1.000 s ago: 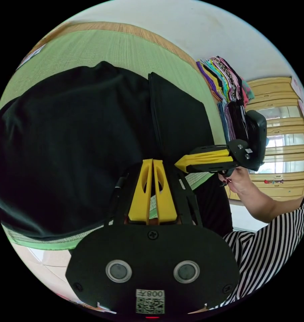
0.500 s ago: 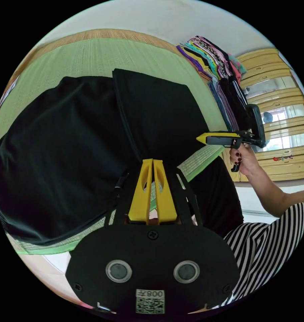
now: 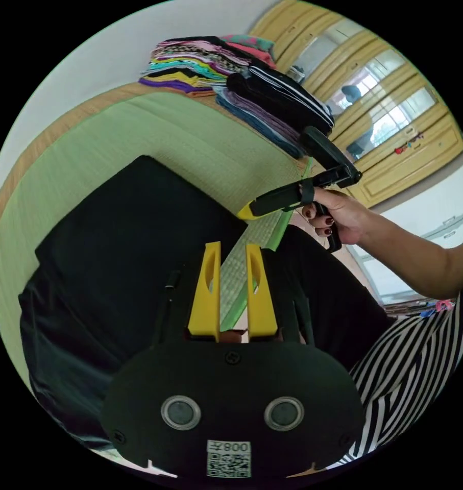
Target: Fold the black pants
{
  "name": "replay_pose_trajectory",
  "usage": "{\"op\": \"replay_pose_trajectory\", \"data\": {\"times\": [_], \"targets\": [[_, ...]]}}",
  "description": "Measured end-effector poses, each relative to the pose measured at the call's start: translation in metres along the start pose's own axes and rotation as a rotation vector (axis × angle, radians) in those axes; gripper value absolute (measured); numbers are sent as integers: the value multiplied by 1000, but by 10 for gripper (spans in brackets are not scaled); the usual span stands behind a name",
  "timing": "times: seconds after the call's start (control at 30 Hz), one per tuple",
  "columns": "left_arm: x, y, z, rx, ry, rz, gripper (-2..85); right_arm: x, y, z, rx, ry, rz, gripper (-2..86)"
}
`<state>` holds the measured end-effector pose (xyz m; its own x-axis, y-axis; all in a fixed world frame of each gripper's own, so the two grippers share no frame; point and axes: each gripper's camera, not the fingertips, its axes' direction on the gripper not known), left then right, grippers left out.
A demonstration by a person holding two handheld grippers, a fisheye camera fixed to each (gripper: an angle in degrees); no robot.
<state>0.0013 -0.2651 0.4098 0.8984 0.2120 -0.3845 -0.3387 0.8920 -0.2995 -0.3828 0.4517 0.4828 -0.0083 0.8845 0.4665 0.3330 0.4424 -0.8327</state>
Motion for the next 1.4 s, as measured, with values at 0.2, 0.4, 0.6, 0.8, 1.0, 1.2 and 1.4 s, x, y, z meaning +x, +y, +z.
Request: {"op": "replay_pose_trajectory", "data": {"times": [0.2,0.4,0.6,0.8,1.0,1.2,1.4], "targets": [[37,-22,39,-81,-133,82,75,38,3,-8,1,-95,23,32],[48,-24,50,-97,-166,81,30,59,2,-16,-4,-131,15,40],[50,-10,40,-11,-90,10,13,73,-4,-33,41,-165,27,67],[54,10,24,69,-11,-12,9,77,-40,-40,65,-207,35,84],[59,32,23,86,32,3,8,70,-72,-34,57,-246,54,81],[51,56,27,75,66,-6,7,53,-80,-28,21,-257,61,45],[40,76,22,106,126,6,7,22,-75,-51,50,-179,34,22]]}}
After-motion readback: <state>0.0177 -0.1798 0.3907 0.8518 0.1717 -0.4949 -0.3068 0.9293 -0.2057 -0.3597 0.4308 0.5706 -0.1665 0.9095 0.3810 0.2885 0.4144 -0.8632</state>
